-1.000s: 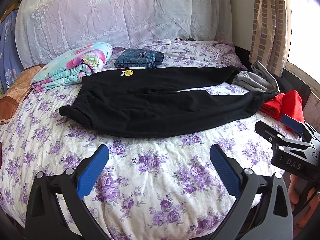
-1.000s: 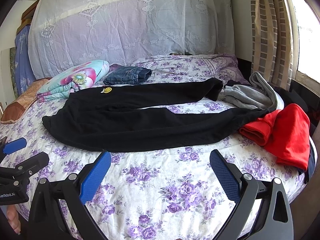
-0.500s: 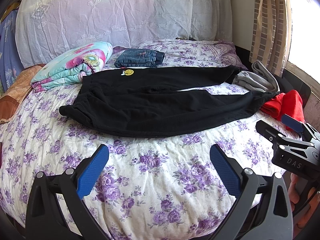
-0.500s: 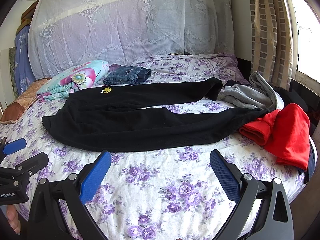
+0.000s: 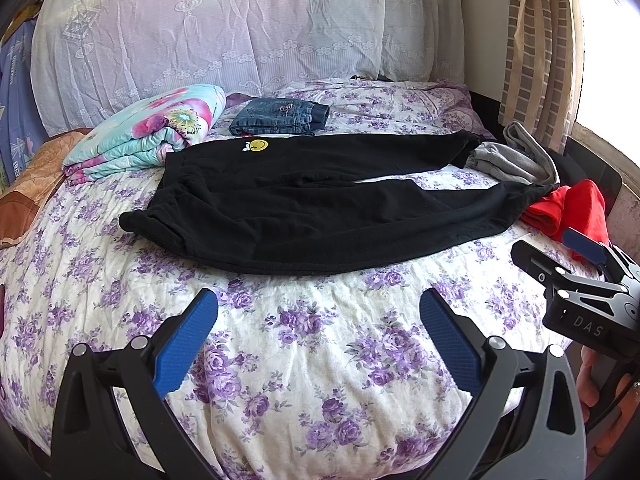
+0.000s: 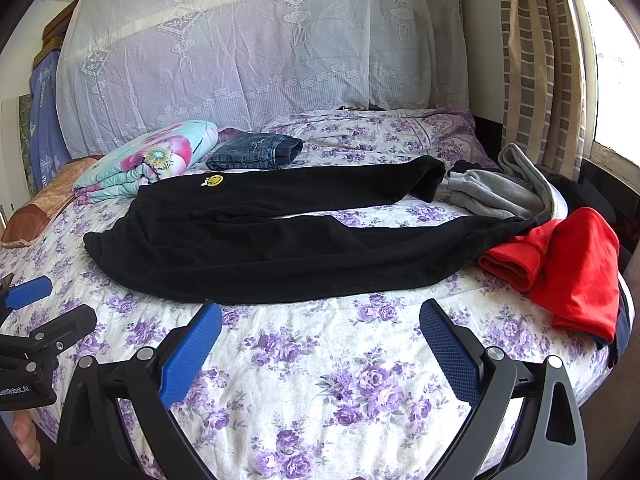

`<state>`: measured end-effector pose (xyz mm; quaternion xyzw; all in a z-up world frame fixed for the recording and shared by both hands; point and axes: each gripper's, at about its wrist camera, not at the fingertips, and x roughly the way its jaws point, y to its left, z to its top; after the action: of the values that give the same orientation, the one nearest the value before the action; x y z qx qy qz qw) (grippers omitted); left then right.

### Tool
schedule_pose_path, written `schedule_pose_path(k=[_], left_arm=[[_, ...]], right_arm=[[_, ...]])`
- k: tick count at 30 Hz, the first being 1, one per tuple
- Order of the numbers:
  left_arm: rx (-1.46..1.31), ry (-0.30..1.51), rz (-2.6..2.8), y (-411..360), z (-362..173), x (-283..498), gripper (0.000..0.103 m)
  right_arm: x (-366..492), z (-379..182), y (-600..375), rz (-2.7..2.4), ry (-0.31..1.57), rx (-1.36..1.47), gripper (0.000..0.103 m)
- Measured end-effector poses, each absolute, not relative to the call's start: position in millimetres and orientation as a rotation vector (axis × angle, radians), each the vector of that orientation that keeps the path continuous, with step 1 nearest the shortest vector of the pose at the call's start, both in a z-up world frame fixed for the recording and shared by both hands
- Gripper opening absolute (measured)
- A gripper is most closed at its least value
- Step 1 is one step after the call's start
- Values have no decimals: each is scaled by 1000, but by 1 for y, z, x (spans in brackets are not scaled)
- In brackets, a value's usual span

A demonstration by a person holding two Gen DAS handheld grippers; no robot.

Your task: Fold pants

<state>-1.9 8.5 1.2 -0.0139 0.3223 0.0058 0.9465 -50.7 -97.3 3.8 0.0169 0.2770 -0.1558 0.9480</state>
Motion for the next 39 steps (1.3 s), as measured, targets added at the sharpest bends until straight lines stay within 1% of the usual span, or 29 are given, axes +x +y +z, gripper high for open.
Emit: schedule_pose_path(k=[12, 23, 26, 32, 34, 39], left_arm=[[-37, 672, 11, 14, -5, 2, 99], [-74, 729, 14, 49, -23, 25, 99], [-109, 741, 39, 84, -25, 31, 99], [-305, 790, 94, 203, -26, 58, 99], [-328, 813, 97, 240, -24, 78, 99], [-325, 882, 76, 294, -23, 135, 99]], right_arm=[[-48, 0, -96, -317, 575, 28, 100], [-27, -24, -91, -278, 611, 29, 100], [-21, -28, -85, -216, 609, 19, 100], [13, -20, -31, 9, 605, -76, 100], [34, -19, 2, 104, 607, -144, 100], [89, -25, 99, 289, 627, -359, 100]])
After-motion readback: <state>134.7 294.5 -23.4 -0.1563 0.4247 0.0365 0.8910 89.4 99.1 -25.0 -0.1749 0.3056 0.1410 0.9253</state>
